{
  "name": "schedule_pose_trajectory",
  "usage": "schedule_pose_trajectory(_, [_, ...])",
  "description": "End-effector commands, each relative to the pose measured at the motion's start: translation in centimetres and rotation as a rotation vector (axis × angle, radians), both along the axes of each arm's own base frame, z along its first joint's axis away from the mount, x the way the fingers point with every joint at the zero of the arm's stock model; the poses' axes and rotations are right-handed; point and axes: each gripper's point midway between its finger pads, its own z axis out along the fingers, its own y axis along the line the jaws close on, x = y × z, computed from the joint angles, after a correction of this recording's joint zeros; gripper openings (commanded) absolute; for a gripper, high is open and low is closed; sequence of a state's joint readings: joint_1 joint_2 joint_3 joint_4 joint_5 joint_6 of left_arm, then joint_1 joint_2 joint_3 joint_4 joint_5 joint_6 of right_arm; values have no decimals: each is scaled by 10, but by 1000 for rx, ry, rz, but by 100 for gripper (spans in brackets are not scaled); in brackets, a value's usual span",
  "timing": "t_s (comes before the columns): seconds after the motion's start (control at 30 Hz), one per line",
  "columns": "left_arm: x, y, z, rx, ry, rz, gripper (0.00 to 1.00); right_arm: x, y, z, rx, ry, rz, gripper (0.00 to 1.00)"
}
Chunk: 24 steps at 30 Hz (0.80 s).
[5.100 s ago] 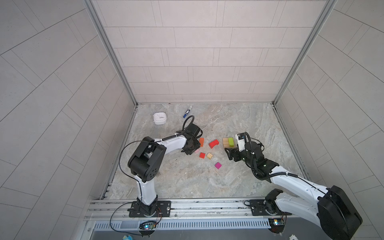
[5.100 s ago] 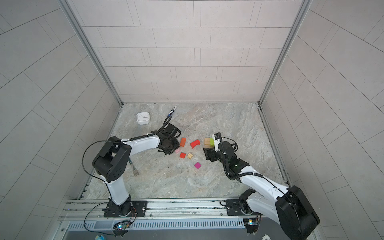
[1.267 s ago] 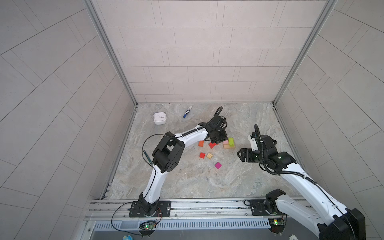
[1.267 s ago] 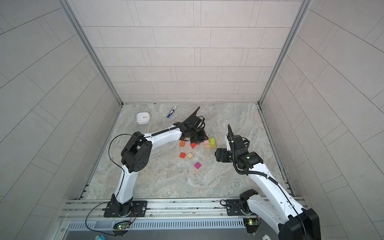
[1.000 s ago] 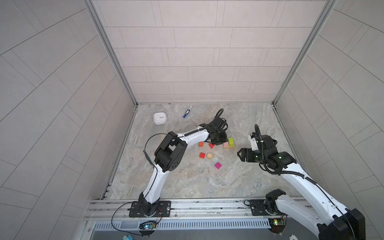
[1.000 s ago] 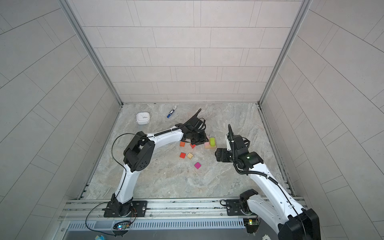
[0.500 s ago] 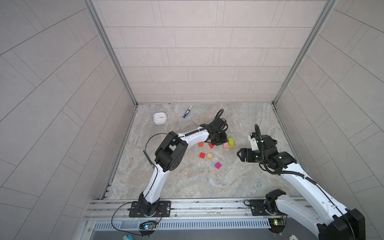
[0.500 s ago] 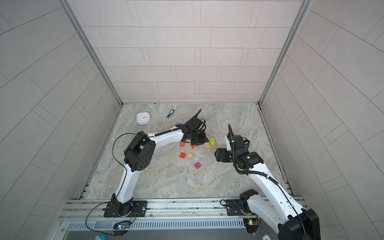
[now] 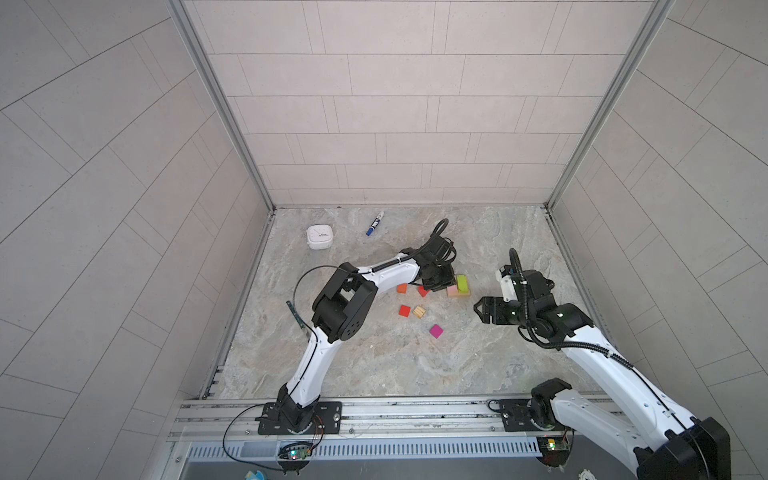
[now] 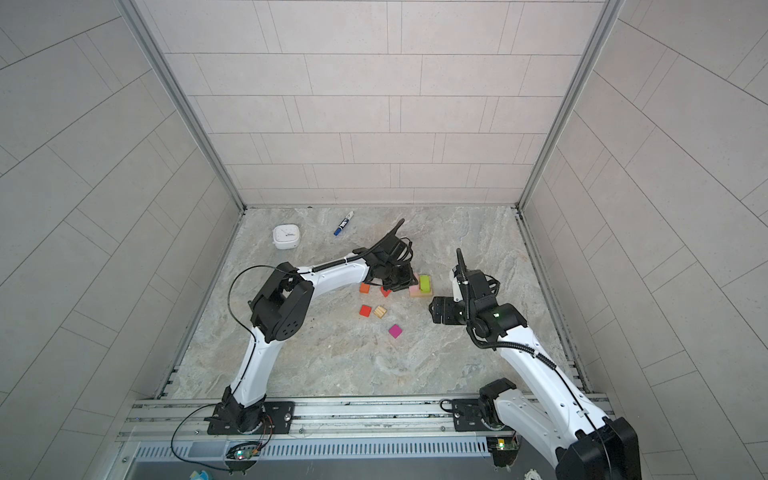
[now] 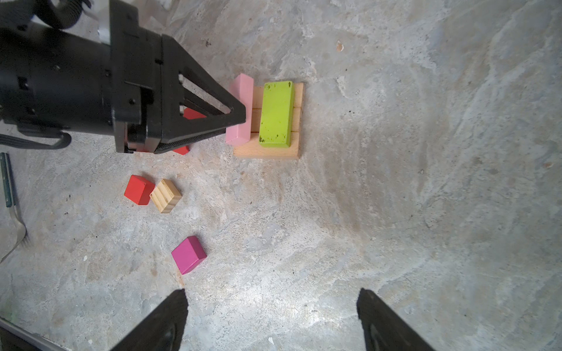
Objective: Build the wood block tower
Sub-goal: 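Lower the pink block onto the bars beside the lime green block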
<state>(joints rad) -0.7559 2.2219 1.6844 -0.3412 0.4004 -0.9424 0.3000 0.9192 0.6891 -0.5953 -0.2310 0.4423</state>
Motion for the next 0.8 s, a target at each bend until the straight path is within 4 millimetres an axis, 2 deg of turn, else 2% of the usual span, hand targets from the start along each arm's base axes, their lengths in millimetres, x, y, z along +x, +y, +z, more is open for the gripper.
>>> schedule_pose_trajectory(0.0, [5,-6,1,0,-23,-12,31,-1,0,2,0,-7,7,88])
schedule_pose_trajectory(0.77, [5,-5,-5,14,-17,-11,35,-1,1,0,5,-5,11,88])
